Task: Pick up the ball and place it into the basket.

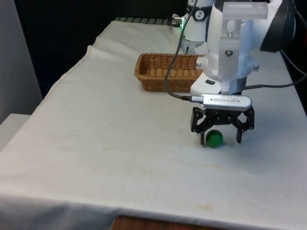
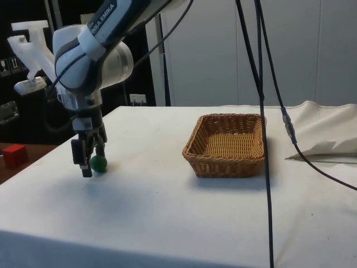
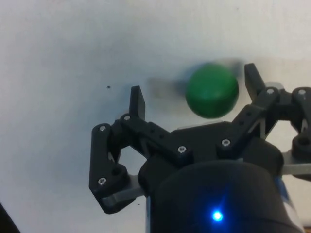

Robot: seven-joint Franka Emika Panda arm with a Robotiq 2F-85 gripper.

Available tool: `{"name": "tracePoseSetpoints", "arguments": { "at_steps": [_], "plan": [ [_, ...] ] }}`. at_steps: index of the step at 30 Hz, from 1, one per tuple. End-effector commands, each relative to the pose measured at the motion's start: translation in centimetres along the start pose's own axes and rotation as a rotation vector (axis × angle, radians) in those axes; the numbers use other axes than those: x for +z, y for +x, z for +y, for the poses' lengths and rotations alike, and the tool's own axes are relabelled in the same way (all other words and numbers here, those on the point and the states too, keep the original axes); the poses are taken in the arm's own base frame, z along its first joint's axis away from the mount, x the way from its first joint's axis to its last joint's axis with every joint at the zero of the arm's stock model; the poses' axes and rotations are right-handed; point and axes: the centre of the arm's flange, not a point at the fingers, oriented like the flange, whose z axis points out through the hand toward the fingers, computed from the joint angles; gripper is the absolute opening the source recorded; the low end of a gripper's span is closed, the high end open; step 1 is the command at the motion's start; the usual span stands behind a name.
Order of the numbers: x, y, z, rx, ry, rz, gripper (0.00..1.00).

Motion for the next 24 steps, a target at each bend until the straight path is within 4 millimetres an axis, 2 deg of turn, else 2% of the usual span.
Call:
{"name": "tracePoseSetpoints", "arguments": {
  "at_steps": [1,11,12,14,17,18,21,24],
  "plan": [
    [0.21,0.01,0.08,-0.008,-0.004,-0.005,1.00],
    [0.30,-0.20,0.67,-0.029,-0.013,-0.022,0.98],
    [0.30,-0.21,0.65,-0.031,-0.014,-0.024,0.91],
    [0.30,-0.26,0.76,-0.034,-0.015,-0.028,0.56],
    [0.24,-0.28,0.76,-0.033,-0.013,-0.022,0.29],
    [0.29,-0.28,0.89,-0.035,-0.016,-0.029,0.29],
    [0.24,-0.25,0.86,-0.036,-0.018,-0.029,0.01],
    [0.26,-0.27,0.85,-0.037,-0.017,-0.031,0.00]
  ]
}}
